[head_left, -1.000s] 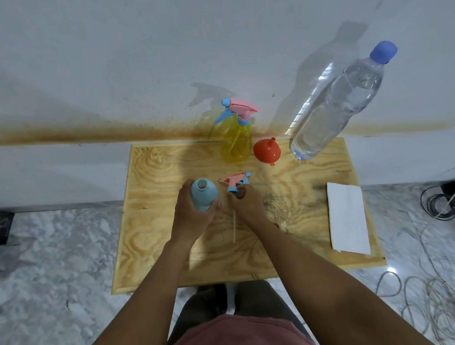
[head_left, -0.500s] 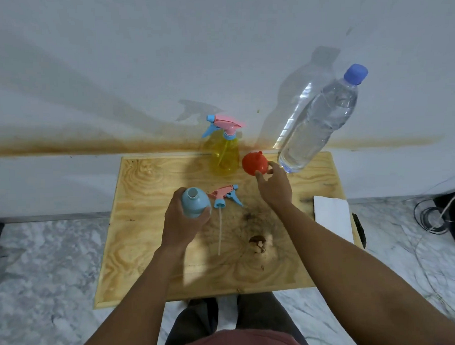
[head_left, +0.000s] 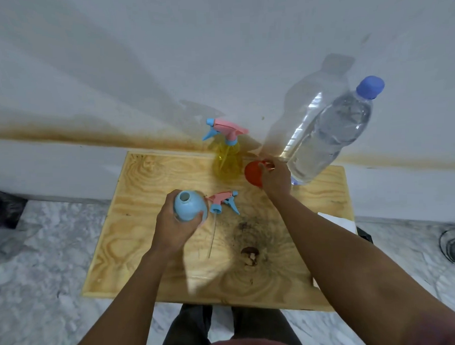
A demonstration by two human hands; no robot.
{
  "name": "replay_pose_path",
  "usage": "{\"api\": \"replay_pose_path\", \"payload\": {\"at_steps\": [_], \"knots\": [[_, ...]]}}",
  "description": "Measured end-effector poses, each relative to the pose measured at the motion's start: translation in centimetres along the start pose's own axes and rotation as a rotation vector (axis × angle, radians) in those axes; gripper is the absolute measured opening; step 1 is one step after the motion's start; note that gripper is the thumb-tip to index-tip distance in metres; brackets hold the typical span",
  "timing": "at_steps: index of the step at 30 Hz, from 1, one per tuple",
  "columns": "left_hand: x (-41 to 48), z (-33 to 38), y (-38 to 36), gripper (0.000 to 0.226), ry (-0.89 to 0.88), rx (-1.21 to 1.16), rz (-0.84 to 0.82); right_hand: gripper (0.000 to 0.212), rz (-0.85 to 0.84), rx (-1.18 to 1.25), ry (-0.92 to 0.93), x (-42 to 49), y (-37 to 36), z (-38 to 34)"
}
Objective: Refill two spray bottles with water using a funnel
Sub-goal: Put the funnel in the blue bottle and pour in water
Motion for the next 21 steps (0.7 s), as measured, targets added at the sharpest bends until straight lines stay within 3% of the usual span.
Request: {"api": "replay_pose_path", "payload": {"at_steps": [7,13,16,21], "knots": [[-0.1,0.2,0.1,0.066,0.006,-0.02,-0.018,0.021,0.006,-0.038,-0.013,0.1,0.5,0.4],[-0.3,0.5,0.7,0.073,0.008,-0.014,-0.049,0.017,0.053,0.062,0.152,-3.6,3.7,-1.2],[-0.7,1.3,1.6,0.084,-0.025,0.009,-0.071,0.01,-0.019,0.168,0.193,-6.0,4.8,-2.8],[-0.8,5.6,3.9,0.071,-0.198,0.072,-0.086,0.016,-0.204,0.384,0.157,-9.1,5.5,-7.5]]}}
Point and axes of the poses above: each hand's wrist, its own x-axis towards the middle knuckle, its own y-axis out of the back of the hand, z = x × y, the point moved 2 cm from there along x, towards the middle knuckle, and after that the axes turned 7 degrees about -x, right-handed, at the moved point
